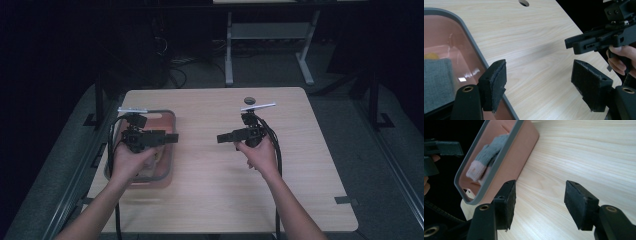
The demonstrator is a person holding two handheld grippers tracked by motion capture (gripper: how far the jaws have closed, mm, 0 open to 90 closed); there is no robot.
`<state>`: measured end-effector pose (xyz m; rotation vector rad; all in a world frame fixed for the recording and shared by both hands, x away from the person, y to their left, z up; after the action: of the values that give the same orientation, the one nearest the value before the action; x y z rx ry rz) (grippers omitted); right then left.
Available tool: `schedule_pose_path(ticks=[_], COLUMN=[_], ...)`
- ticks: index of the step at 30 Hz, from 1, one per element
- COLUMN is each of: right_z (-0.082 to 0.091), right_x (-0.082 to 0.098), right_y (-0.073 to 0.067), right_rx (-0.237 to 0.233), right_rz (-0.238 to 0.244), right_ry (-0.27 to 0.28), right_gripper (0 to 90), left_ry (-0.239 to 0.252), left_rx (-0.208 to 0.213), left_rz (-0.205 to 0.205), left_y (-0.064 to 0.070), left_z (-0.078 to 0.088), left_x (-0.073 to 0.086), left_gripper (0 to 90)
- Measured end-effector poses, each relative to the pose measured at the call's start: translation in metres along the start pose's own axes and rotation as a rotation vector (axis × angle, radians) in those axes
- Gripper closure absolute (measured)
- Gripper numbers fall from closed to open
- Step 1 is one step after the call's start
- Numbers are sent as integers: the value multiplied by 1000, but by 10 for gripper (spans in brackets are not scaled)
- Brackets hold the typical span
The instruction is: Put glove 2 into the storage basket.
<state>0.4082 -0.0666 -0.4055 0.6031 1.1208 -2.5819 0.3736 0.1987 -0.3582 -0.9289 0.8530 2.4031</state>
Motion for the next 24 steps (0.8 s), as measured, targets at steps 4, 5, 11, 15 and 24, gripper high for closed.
schedule_pose_path(ticks=[4, 5, 11, 15, 24], right_z=[5, 6, 12, 18, 33], right_x=[2, 3, 7, 10, 19], right_y=[7, 9, 17, 24, 42], right_rx=[3, 3, 12, 22, 38], right_rz=[-8, -12, -25, -30, -71], right_ry=[6, 7, 12, 12, 27], right_gripper=[423, 423, 418, 418, 414], left_ry=[-3, -6, -25, -30, -49], left_rx=[7, 11, 27, 28, 54], left_rz=[0, -3, -24, -36, -52], left_y=[3, 5, 14, 18, 31], left_z=[-5, -7, -17, -23, -37], left_x=[0, 0, 2, 3, 5], left_gripper=[282, 282, 281, 281, 280])
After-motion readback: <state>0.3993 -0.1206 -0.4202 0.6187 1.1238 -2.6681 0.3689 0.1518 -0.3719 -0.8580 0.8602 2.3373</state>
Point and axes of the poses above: each handheld gripper's, and its own axes: z roughly backward along the jaws, x roughly out of its underside, y roughly to its right, the point moved 5 cm from there along -z, roughly forward along the jaws, and after that the axes turned 3 degrees about -z, right-handed, at the moved point
